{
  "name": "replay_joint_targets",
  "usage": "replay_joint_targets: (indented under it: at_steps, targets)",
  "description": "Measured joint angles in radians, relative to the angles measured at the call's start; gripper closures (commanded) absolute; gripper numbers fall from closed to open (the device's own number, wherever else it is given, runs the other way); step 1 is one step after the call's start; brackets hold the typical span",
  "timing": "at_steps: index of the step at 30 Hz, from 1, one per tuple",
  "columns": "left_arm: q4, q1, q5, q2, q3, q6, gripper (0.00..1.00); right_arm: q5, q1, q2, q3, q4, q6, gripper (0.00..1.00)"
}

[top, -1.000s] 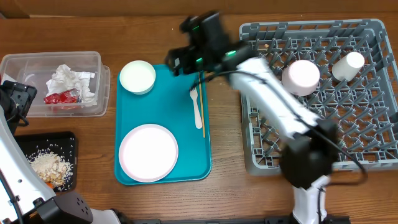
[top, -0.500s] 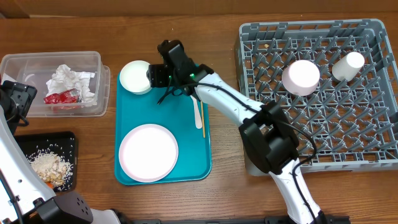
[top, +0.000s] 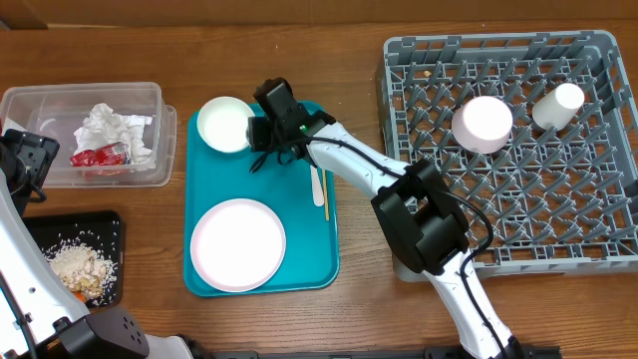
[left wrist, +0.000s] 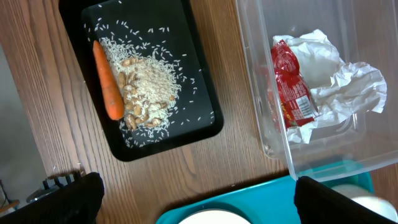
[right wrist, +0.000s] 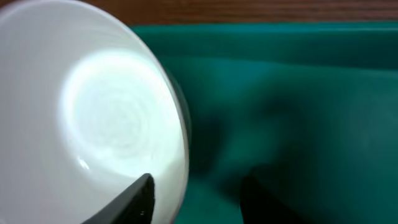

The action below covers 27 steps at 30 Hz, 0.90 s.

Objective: Sort waste into correct bins and load items into the dishwasher
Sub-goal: 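Move the right gripper back to the white bowl and grasp it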

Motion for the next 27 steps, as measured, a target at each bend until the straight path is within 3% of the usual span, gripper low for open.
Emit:
replay_joint_targets:
  at_steps: [14,17,21,27]
  targets:
    - [0.000,0.000,0.000,0.000,0.000,0.000,0.00,0.299,-0.003,-0.002,0.364,-0.599,-0.024,0.60]
    - [0.000,0.000,0.000,0.000,0.000,0.000,0.00,0.253,-0.007,-0.002,0.422,-0.617,-0.074,0.59]
    - [0.000,0.000,0.000,0.000,0.000,0.000,0.00,0.042,0.005,-0.002,0.438,-0.556,-0.254,0.59]
    - [0.000,0.000,0.000,0.000,0.000,0.000,0.00,-0.047,0.066,-0.002,0.438,-0.521,-0.430,0.59]
